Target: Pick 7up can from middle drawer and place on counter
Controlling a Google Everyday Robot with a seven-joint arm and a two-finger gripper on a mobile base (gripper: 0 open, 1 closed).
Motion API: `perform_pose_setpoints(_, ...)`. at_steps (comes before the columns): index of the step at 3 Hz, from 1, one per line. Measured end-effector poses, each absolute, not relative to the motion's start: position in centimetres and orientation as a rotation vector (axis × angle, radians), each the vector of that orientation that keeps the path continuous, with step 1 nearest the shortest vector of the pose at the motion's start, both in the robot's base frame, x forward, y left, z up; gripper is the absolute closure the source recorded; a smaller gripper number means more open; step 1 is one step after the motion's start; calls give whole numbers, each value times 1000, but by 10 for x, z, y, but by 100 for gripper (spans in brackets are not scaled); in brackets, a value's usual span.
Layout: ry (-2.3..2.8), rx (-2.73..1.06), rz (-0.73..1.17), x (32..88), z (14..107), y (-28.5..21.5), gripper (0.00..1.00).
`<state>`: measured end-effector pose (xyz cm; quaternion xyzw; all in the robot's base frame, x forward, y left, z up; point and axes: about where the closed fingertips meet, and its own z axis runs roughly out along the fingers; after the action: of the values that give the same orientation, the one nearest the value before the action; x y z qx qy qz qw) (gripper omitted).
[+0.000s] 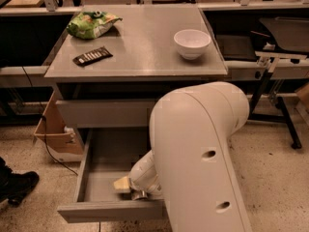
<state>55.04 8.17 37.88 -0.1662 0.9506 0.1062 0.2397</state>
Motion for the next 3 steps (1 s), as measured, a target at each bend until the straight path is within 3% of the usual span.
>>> perform_pose_setpoints(2, 2647, -454, 248, 526, 364, 75, 58)
perform_pose_setpoints(3, 2625, -446, 243, 527, 372, 72, 81)
